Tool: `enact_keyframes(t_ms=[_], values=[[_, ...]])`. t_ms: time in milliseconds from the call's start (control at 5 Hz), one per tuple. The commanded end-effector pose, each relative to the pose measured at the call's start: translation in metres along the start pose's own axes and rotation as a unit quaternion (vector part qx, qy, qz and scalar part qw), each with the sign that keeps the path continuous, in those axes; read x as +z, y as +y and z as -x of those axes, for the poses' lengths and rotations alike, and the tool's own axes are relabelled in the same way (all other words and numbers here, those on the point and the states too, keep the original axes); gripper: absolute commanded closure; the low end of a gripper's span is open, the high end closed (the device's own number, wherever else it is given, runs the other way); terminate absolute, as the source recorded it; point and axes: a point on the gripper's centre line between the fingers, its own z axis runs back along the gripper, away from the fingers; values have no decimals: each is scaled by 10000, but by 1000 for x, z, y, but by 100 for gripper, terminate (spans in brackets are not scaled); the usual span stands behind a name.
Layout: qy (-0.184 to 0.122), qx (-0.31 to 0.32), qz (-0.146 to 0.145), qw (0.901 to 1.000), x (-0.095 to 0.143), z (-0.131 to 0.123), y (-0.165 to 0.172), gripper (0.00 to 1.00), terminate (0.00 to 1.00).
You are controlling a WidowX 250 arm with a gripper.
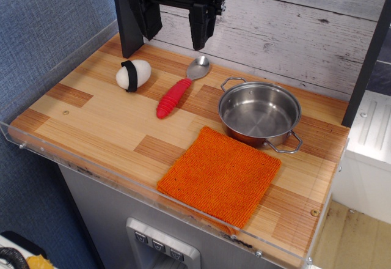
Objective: Move egg to upper left corner of the table.
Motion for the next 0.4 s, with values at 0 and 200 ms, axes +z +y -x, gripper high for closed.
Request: enact_keyframes(t_ms=[0, 200], values=[[-237, -8, -27, 9997, 17, 3, -3, 0, 0], [-237, -8, -27, 9997, 17, 3, -3, 0, 100]])
